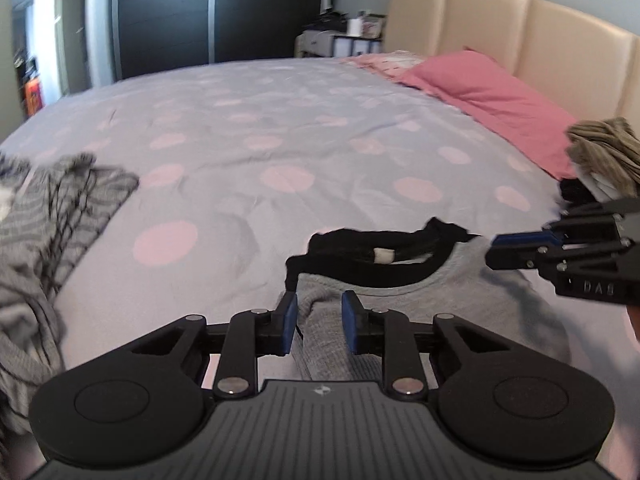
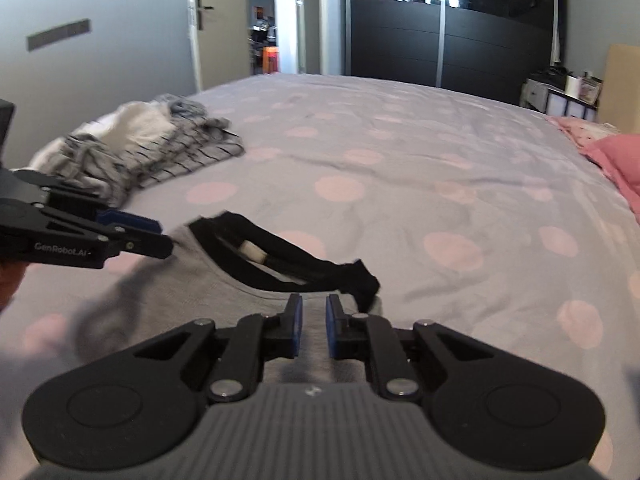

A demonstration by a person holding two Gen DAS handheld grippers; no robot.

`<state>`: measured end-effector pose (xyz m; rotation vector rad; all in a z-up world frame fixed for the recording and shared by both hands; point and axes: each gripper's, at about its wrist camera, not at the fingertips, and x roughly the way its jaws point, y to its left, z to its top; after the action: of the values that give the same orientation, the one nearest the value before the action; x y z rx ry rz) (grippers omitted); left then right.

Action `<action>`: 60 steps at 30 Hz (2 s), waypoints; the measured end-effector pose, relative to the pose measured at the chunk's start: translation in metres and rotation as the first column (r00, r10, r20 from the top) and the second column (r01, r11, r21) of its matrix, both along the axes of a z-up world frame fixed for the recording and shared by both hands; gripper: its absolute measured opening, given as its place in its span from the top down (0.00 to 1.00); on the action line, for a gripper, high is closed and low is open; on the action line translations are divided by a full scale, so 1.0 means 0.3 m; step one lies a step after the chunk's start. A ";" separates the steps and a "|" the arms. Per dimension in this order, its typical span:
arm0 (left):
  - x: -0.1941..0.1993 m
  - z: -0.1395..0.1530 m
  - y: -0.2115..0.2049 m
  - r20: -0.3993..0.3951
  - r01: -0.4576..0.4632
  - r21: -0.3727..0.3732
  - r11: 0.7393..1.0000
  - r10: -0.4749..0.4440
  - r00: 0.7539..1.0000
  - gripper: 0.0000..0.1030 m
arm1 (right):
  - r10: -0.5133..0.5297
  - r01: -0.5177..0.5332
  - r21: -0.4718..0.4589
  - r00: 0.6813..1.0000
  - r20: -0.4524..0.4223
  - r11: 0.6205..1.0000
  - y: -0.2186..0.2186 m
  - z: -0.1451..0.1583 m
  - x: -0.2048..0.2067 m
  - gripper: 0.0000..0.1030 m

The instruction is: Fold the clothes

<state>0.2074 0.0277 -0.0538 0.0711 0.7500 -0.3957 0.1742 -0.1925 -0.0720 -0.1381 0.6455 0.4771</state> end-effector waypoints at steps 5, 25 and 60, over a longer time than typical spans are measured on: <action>0.065 -0.067 -0.001 -0.071 -0.046 -0.012 0.999 0.045 0.996 0.79 | -0.012 0.011 -0.014 0.999 -0.042 1.000 -0.003 -0.059 0.064 0.87; 0.040 -0.016 0.002 -0.121 -0.138 -0.034 0.990 0.133 0.984 0.77 | -0.066 0.067 0.004 0.995 -0.081 0.998 -0.038 -0.037 0.052 0.58; -0.054 -0.213 0.128 -0.265 -0.275 -0.423 0.863 0.173 0.949 0.71 | -0.060 0.207 0.349 0.920 -0.388 0.914 -0.124 -0.216 0.097 0.66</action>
<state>0.1911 0.0661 -0.1178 -0.5107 0.8543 -0.3490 0.2033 -0.2296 -0.1367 0.3797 0.9114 0.4900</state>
